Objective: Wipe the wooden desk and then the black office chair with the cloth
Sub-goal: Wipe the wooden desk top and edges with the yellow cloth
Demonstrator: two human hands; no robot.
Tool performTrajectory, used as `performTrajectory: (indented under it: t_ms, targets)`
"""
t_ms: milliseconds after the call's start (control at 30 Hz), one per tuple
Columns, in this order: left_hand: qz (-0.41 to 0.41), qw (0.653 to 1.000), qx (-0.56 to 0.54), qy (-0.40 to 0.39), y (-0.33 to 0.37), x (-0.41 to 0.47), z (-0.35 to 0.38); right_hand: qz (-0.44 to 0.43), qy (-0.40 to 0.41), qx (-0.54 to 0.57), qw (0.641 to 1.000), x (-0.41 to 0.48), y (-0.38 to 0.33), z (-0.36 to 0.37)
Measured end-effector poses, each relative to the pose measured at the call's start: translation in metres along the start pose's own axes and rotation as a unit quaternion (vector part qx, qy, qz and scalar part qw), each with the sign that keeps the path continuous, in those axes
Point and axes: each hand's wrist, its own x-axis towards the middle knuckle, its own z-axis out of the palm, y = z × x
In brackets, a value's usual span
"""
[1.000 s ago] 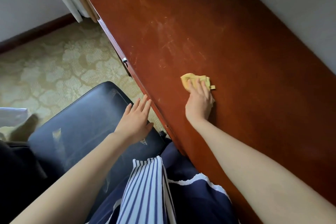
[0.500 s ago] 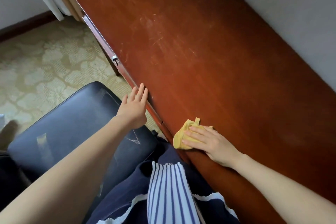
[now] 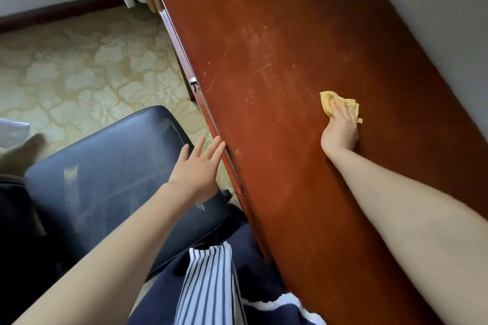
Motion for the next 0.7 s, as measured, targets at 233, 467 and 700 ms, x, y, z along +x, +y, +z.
performTrajectory:
  t_ms: [233, 467, 700]
  targets:
    - [-0.052, 0.998, -0.022, 0.027, -0.009, -0.013, -0.002, 0.041, 0.025, 0.032, 0.998, 0.004, -0.078, 0.033]
    - [-0.075, 0.996, -0.029, 0.028, -0.008, -0.016, -0.011, -0.203, -0.075, 0.044, 0.975, -0.069, -0.114, 0.056]
    - [-0.068, 0.997, -0.038, 0.015, 0.003, 0.005, -0.029, -0.461, -0.111, 0.069, 0.878, -0.14, -0.065, 0.033]
